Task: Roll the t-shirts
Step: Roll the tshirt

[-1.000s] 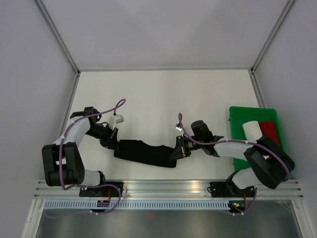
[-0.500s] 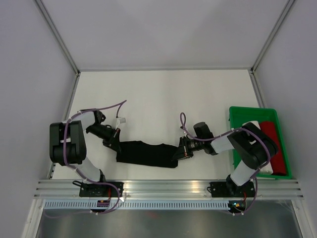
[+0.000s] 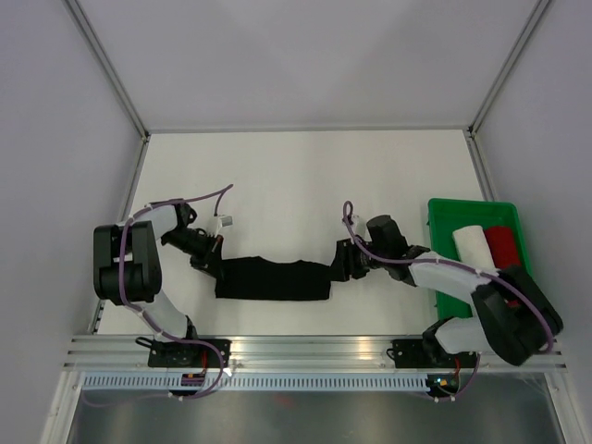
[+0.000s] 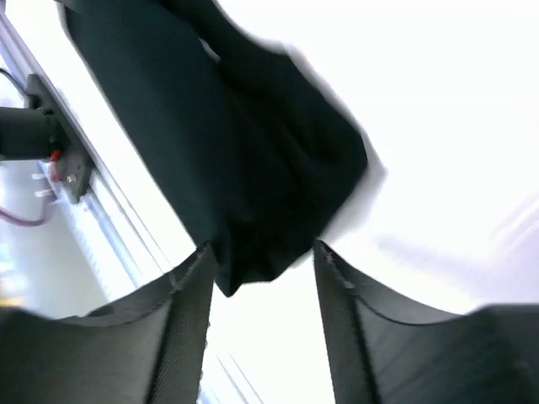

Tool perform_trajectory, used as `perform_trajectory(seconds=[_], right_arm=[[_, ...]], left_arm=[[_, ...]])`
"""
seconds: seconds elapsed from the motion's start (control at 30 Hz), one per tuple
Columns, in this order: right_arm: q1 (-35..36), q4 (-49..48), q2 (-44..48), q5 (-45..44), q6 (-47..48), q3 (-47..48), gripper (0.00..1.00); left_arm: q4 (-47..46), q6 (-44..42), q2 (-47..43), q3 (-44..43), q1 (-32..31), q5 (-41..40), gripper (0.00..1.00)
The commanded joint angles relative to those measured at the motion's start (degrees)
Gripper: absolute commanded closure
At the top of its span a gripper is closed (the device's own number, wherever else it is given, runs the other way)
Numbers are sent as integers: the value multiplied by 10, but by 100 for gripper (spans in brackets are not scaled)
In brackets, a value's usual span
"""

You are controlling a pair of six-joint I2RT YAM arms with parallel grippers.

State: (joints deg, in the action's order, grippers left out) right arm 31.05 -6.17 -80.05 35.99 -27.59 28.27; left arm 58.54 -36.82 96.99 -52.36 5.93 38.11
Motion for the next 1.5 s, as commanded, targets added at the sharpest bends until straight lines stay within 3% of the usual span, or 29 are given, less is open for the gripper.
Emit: perform_trajectory(seconds=[0.0, 0.13, 0.23, 0.37, 0.5, 0.57, 0.7, 1.13, 1.23, 1.33, 1.37, 1.43, 1.47], right_arm=[[44, 108, 118, -154, 168, 63, 43], [115, 125, 190, -272, 289, 66, 40], [214, 113, 213, -339, 371, 50, 34], [375, 109, 170, -504, 451, 58, 31], [477, 121, 69, -621, 508, 96, 26], [501, 121, 9, -645, 522, 112, 25], [503, 73, -27, -697, 537, 113, 22], [474, 44, -131, -702, 565, 131, 19], [461, 59, -143, -697, 542, 148, 26], [432, 57, -119, -648, 525, 144, 56], [425, 55, -112, -636, 518, 141, 71], [405, 57, -92, -601, 513, 137, 83], [400, 60, -86, -590, 508, 137, 95]], left_arm=[[-31, 1, 13, -25, 7, -44, 98], [-29, 3, 21, -32, 7, -42, 98], [-28, 3, 25, -35, 7, -40, 98], [-25, 3, 25, -36, 6, -39, 98], [-24, 3, 26, -40, 7, -40, 98], [-22, 3, 28, -41, 7, -41, 98], [-16, -3, 28, -45, 7, -42, 98], [4, -20, 48, -60, 6, -44, 98], [5, -25, 50, -60, 7, -48, 98], [12, -31, 50, -60, 6, -45, 98], [17, -38, 51, -60, 7, -44, 98], [20, -45, 50, -63, 7, -44, 98], [24, -49, 48, -65, 7, -41, 93]])
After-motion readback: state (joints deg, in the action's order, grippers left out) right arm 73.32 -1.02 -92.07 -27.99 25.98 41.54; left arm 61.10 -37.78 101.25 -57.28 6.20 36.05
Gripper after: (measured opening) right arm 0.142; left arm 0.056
